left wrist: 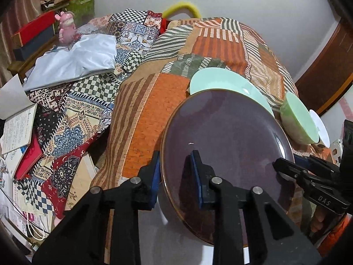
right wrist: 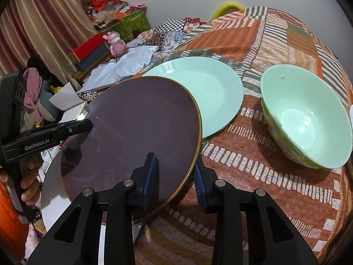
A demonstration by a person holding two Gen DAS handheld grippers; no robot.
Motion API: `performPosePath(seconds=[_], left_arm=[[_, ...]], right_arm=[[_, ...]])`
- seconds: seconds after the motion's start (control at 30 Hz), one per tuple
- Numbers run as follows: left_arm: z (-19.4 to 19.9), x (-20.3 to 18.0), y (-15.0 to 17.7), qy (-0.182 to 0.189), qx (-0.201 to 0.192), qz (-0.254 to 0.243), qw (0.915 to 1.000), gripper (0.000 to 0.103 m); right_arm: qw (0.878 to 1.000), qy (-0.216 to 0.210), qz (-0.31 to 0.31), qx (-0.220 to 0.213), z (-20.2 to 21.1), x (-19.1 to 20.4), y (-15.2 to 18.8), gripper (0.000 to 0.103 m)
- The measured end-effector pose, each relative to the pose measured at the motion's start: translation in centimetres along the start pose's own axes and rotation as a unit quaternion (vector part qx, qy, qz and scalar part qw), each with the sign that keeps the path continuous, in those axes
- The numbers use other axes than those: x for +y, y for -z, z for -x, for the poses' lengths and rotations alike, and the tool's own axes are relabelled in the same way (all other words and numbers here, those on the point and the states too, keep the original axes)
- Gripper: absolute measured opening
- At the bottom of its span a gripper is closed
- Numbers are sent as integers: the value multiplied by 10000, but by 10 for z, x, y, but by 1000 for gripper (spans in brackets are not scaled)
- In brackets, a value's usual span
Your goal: Organize plates and bowls
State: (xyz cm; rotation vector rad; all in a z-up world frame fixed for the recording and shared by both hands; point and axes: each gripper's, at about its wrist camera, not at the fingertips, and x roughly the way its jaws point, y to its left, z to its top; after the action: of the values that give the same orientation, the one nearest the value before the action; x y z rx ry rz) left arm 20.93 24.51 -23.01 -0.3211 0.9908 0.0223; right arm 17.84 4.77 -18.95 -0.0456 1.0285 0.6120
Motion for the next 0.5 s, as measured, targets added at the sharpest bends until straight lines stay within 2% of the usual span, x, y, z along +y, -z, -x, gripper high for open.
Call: performPosePath(seconds=[0.5], left_arm=[[14,-19,6,131,-113,-189,9997,27]], right_arm=[[9996,3,-285,-58,16,-13,8,30]])
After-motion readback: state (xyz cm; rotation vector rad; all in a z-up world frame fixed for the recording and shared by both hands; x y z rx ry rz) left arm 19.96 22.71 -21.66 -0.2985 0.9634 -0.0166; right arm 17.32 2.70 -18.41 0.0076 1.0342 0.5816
